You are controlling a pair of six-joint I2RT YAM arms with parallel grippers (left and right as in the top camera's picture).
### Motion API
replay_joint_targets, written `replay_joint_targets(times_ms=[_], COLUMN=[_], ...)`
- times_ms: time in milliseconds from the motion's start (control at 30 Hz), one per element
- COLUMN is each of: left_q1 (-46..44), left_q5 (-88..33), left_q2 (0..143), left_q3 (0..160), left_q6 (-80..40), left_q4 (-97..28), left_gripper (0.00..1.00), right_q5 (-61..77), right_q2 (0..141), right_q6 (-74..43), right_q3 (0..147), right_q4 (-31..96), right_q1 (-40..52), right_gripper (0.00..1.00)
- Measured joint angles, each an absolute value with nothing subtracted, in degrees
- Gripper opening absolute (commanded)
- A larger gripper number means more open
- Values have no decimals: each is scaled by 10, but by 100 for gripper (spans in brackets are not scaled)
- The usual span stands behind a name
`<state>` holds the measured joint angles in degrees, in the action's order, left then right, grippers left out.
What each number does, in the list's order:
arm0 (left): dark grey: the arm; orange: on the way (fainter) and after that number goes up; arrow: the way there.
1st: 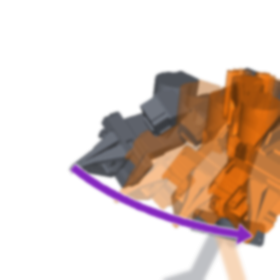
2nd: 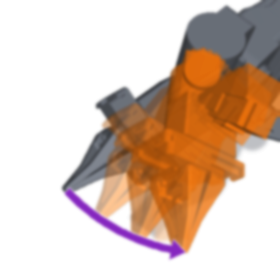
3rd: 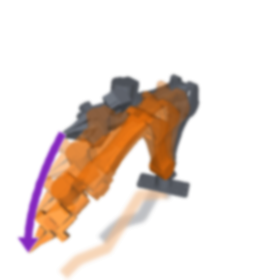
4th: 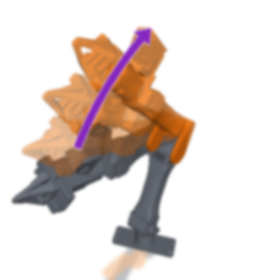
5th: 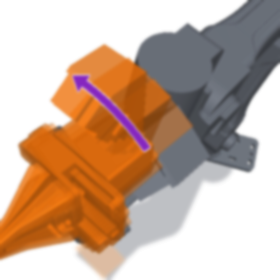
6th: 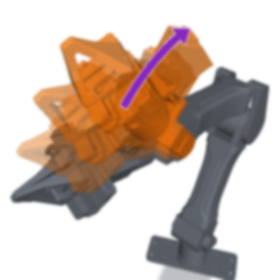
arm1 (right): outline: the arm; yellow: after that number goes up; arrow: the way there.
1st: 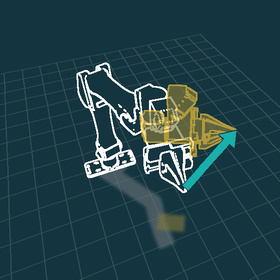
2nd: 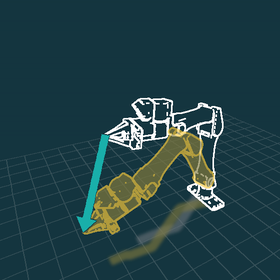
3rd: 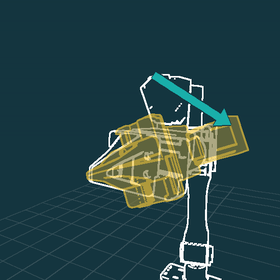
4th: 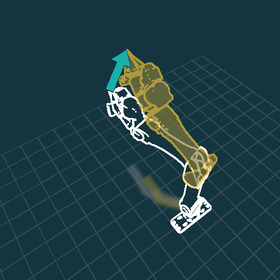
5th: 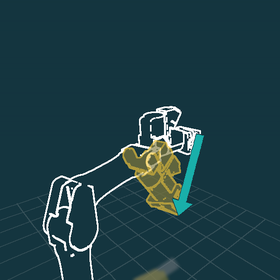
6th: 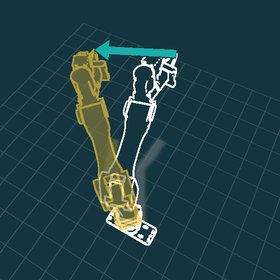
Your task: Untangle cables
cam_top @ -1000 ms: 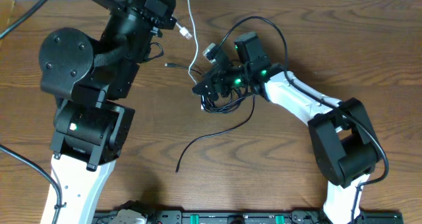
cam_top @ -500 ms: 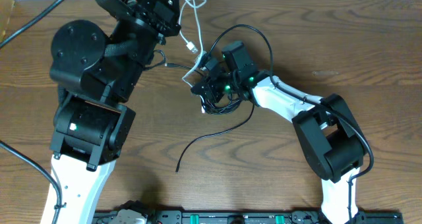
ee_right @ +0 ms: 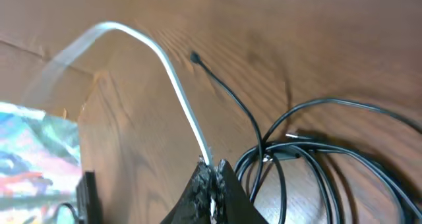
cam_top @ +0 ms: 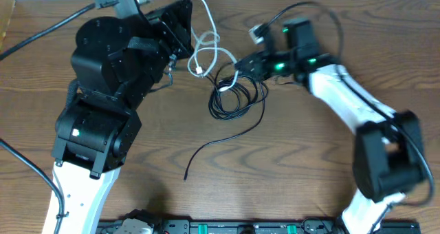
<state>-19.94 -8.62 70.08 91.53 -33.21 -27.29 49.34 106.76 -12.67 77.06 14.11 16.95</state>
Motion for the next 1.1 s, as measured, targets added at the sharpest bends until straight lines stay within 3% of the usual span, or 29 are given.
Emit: replay_joint_targets(times_ms=[200, 367, 700, 900, 1100], left_q1=[-199, -199, -199, -209, -276], left_q5=[-86, -86, -109, -197, -256], left_q2=[701, 705, 761, 828, 913], left_q3=[915, 916, 916, 917, 917], left_q6=[-295, -269, -252, -249, -246], left_q4=[-326, -362, -372, -297, -216], left_gripper=[7, 7, 7, 7, 7], right_q5=[451, 314, 203, 193, 190], right_q2=[981, 912, 852, 852, 852], right_q6=[-126, -140, -160, -162, -155], right_q3=[772, 772, 772, 772, 772], right_q4=[228, 336, 418, 449, 504], right_q1=[153, 153, 152, 109, 33], right_gripper=[1, 1, 1, 1, 1])
